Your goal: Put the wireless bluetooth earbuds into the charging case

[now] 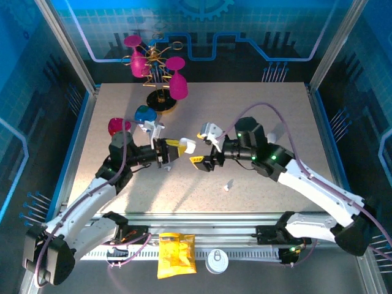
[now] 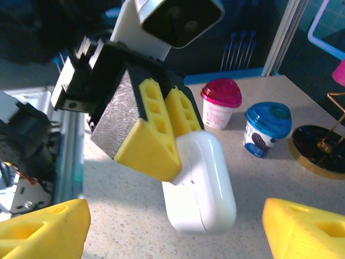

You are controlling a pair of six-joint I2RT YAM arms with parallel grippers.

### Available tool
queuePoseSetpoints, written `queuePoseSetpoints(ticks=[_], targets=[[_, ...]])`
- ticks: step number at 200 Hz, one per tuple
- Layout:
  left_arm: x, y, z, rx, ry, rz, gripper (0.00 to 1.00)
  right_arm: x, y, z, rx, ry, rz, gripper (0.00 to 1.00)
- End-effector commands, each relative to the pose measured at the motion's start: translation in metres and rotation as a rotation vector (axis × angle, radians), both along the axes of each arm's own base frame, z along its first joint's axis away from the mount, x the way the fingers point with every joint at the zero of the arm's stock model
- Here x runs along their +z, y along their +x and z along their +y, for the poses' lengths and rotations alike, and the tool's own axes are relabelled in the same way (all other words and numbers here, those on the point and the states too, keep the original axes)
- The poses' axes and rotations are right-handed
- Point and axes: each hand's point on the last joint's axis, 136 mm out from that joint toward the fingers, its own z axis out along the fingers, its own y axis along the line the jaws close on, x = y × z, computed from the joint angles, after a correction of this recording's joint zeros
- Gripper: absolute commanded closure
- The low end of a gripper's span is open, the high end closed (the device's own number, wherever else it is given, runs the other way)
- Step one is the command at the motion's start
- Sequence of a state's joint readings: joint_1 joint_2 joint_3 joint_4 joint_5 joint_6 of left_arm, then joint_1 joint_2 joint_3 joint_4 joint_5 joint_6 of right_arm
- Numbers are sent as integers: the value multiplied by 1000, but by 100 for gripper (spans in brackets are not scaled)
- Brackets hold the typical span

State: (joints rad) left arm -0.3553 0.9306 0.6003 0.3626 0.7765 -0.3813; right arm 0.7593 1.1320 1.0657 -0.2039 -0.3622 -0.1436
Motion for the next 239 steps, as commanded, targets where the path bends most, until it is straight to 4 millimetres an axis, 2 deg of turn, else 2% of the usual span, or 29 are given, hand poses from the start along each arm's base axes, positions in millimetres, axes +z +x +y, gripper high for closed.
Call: queuePoseSetpoints(ticks=[1,25,76,108,174,239], targets=[[39,-28,-1,-80,-29,-420,98,17,-10,-8,47,119,109,17],[43,-35,0,-96,-17,-509,98,28,0,-16,18,175,172,19],[47,-38,-2,-113,-24,-526,98,24,5,-2,68,164,237,20],[46,-42,-3,-132,-27,-524,98,26,15,1,38,173,249,21],[39,-45,-4,-148,-22,-509,98,34,35,-13,-67,240,265,22],[37,-42,-4,-139,-20,-510,98,34,38,-17,-82,248,264,21]])
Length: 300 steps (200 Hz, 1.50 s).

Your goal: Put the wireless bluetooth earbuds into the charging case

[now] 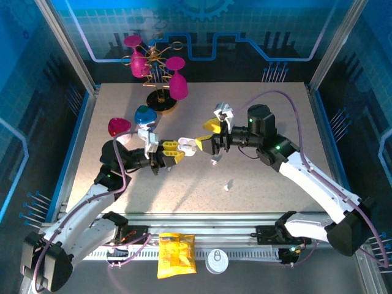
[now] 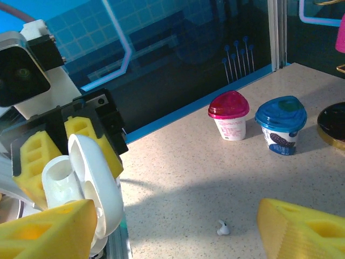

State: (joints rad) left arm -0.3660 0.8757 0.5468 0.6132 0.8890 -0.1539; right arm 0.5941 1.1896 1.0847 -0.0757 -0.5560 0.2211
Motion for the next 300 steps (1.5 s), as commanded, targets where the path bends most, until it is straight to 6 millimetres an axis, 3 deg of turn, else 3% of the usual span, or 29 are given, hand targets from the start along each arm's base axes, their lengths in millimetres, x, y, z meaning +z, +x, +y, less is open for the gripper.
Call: queuePoseSetpoints(ticks=[1,54,72,91,121,147,181,210,245,300], targets=[[2,-7,-2,-24,-3,-54,98,14,2,-3,-16,36,-39,21],[1,20,5,124,-38,-44,97,34,-22,-14,26,131,-155,15],[1,28,8,165,-62,-49,97,37,-19,-25,-30,165,-166,14],[4,33,9,183,-89,-45,97,32,-3,-43,-144,188,-130,14],[6,38,10,197,-115,-42,97,-25,37,-85,-446,114,48,15],[5,40,10,205,-118,-41,96,-85,52,-118,-647,-26,240,18],[2,40,9,203,-116,-50,96,-167,44,-131,-747,-183,509,19],[-1,37,8,187,-124,-72,96,-221,30,-129,-780,-264,671,19],[-2,35,6,169,-128,-75,96,-262,13,-126,-775,-419,760,23],[-4,35,6,171,-118,-77,96,-297,-15,-110,-710,-601,790,33]])
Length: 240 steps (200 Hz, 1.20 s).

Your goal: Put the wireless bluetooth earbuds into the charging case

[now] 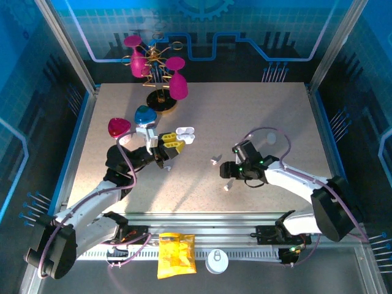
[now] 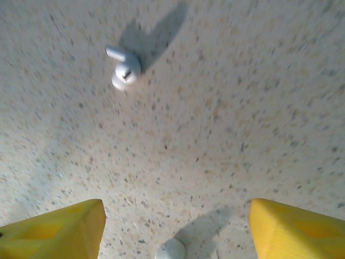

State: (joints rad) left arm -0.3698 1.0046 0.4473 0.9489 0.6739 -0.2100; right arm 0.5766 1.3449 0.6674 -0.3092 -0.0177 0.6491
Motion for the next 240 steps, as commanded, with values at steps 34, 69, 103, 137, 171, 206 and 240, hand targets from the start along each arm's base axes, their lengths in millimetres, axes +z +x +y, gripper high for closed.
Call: queuePoseSetpoints(ticks=[34,69,103,137,171,206,240], targets=[[7,-10,-1,-26,-8,-57,96,-22,-22,15,51,-79,75,40],[5,-11,-1,-26,-2,-59,97,-33,-34,25,85,-97,108,43],[2,-10,-1,-19,-1,-55,97,-34,-36,37,113,-89,107,46],[2,-9,0,-13,0,-57,97,-19,-28,50,149,-52,55,48],[0,-11,0,-14,3,-58,97,-1,-7,43,117,-93,-29,37],[-3,-12,1,-9,3,-58,97,18,27,43,21,-49,-108,33],[-4,-13,2,-8,5,-60,97,24,58,43,-99,7,-117,37]])
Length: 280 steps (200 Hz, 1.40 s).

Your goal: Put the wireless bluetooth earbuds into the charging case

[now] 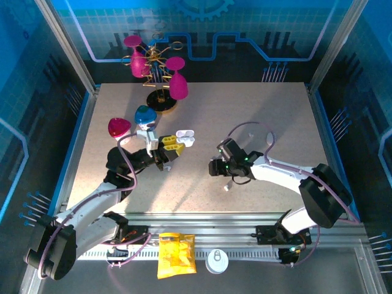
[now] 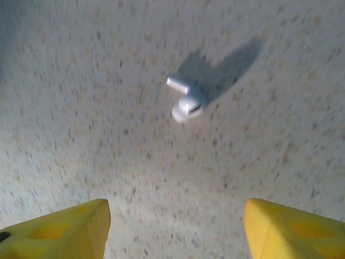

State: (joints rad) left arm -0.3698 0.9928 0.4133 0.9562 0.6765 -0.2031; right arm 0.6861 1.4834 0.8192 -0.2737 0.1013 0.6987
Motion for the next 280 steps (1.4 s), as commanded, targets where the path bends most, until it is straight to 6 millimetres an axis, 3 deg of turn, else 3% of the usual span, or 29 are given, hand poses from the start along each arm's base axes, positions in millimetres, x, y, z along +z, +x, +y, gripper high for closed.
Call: queuePoseSetpoints(ticks=[1,36,78,123,184,280], targets=[[6,-9,0,-6,-4,-67,97,9,30,2,-109,47,-35,38],[3,-9,1,0,1,-63,96,6,51,-1,-268,68,-17,51],[0,-7,1,2,6,-60,96,-14,53,-4,-373,39,77,57],[-1,-6,0,3,6,-55,96,-30,48,10,-372,62,150,61],[-3,-6,1,5,5,-54,96,-41,49,6,-389,28,169,70],[-3,-8,3,13,-1,-57,96,-44,51,9,-270,-28,165,81]])
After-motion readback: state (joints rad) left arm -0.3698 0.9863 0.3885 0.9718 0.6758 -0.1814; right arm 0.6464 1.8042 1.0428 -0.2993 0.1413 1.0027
